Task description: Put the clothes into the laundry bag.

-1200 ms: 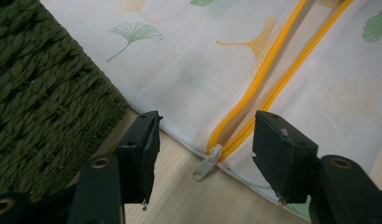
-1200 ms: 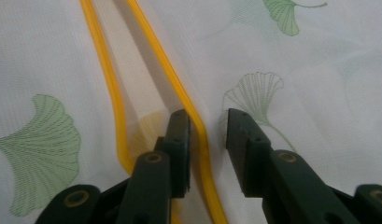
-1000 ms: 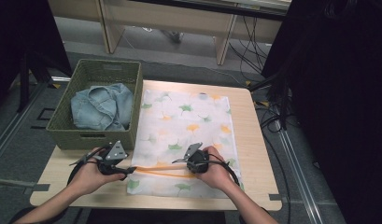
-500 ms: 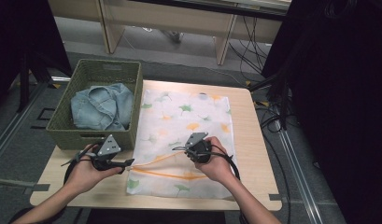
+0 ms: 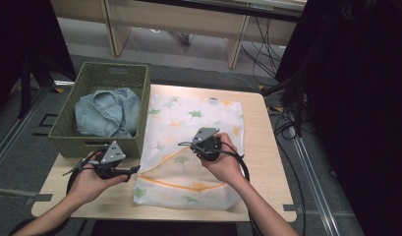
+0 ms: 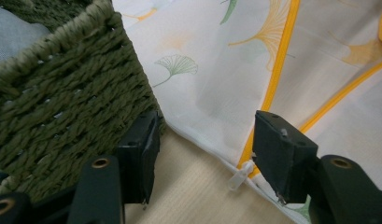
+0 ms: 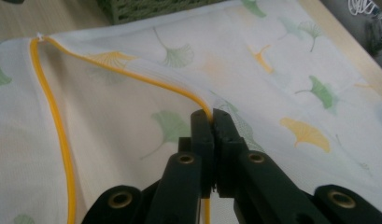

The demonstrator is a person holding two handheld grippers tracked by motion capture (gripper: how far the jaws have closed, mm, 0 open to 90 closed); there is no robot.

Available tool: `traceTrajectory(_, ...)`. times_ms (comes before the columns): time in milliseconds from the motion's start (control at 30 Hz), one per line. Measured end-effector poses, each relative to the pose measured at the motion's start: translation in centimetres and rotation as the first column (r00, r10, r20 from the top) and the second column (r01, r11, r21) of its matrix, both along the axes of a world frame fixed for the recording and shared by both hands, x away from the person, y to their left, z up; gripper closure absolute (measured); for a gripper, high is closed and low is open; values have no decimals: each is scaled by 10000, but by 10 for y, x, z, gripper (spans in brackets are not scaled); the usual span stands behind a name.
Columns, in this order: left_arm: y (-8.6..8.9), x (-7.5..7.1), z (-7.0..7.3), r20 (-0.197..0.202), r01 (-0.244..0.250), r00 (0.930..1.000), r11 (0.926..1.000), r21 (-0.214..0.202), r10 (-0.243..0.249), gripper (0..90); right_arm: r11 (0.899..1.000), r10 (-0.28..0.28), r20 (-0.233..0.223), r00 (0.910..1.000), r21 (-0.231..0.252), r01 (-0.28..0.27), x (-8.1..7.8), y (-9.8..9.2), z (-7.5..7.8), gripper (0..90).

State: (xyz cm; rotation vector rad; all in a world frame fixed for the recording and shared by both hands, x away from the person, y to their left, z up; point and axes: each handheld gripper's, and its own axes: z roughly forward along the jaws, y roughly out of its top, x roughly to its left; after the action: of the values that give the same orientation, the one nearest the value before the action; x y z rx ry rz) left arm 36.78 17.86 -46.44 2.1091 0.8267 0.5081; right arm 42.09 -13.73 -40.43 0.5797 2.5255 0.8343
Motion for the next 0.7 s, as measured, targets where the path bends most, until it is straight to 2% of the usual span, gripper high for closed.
traceTrajectory(200, 1, 0, 1, 85, -125, 9999, 9999, -91, 126, 413, 9997, 16, 345, 9994, 242, -25, 5, 5, 14, 900)
traceTrajectory(333, 2, 0, 5, 281, -163, 9995, 9998, -126, 167, 414, 9990, -142, 455, 9989, 426, 123, 7, 7, 21, 900)
traceTrajectory(400, 1, -1, 8, 398, -177, 9990, 9995, -255, 187, 415, 9986, -103, 668, 9977, 525, 68, 9, 9, 27, 900)
traceTrajectory(467, 2, 0, 15, 708, -209, 9972, 9991, -369, 235, 417, 9981, -200, 642, 9977, 591, 162, 9, 10, 29, 900)
traceTrajectory(500, 5, 1, 24, 1019, -316, 9941, 9980, -552, 371, 422, 9978, -207, 726, 9971, 645, 160, 10, 12, 33, 900)
traceTrajectory(533, 5, 1, 24, 1019, -316, 9941, 9980, -552, 371, 424, 9978, -207, 726, 9971, 645, 160, 10, 12, 33, 900)
traceTrajectory(567, 12, 6, 37, 1369, -566, 9884, 9956, -747, 664, 424, 9972, -204, 852, 9962, 735, 142, 11, 12, 36, 900)
traceTrajectory(600, 19, 12, 45, 1534, -850, 9834, 9928, -849, 973, 422, 9968, -243, 853, 9961, 775, 176, 11, 13, 38, 900)
traceTrajectory(633, 19, 12, 45, 1534, -850, 9834, 9928, -849, 973, 415, 9968, -243, 853, 9961, 775, 176, 11, 13, 38, 900)
traceTrajectory(667, 24, 18, 52, 1559, -1118, 9799, 9901, -850, 1241, 415, 9963, -287, 917, 9954, 837, 211, 12, 13, 40, 900)
traceTrajectory(700, 34, 32, 61, 1375, -1570, 9769, 9860, -563, 1634, 359, 9956, -313, 1011, 9944, 914, 220, 13, 15, 43, 900)
